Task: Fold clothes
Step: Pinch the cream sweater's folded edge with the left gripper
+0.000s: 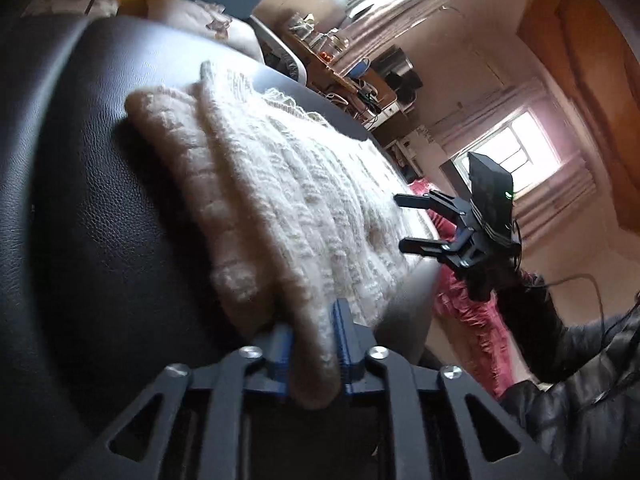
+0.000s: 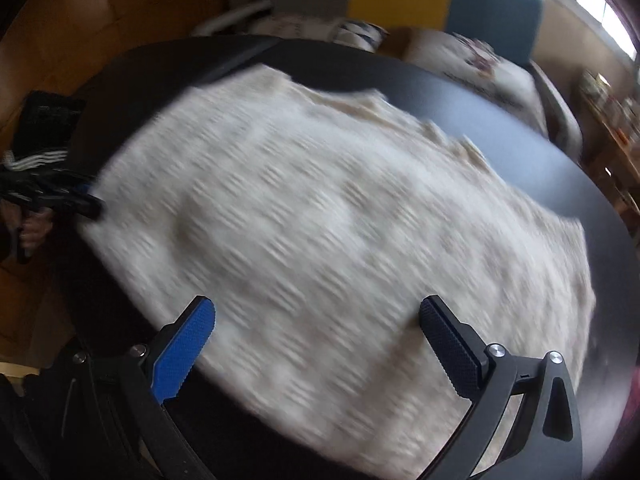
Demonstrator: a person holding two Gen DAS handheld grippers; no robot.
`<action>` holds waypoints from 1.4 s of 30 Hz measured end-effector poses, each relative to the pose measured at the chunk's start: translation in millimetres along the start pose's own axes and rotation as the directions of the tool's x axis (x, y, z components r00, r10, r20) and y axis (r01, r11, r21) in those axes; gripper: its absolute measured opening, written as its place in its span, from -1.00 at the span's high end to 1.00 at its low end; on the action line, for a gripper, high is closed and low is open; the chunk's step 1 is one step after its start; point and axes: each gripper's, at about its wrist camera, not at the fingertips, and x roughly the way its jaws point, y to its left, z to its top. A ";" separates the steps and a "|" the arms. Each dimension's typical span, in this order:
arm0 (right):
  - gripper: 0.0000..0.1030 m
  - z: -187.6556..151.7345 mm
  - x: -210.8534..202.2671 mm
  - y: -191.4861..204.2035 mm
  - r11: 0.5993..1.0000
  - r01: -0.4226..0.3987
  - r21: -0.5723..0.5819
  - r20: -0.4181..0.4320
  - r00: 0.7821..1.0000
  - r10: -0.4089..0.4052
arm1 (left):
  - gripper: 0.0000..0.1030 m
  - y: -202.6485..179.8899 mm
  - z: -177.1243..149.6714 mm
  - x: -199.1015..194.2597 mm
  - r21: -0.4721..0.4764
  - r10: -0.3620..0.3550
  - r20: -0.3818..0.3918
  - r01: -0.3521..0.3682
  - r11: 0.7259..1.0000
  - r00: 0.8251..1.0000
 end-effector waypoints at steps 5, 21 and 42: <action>-1.00 -12.1 10.0 -4.8 0.999 0.038 0.012 0.014 0.999 -0.038 | 0.80 -1.7 -8.2 -18.1 -0.048 0.050 0.011 -0.049 0.998 0.999; -1.00 -70.6 -16.2 -60.8 0.983 0.094 0.160 -0.037 0.995 -0.089 | 0.58 -92.7 10.5 76.4 0.206 0.226 -0.010 -0.219 0.954 0.974; -1.00 -2.2 11.8 -45.3 0.993 0.054 0.103 0.016 0.998 -0.056 | 0.49 -32.9 29.4 -11.7 -0.157 0.246 0.227 -0.214 0.964 0.942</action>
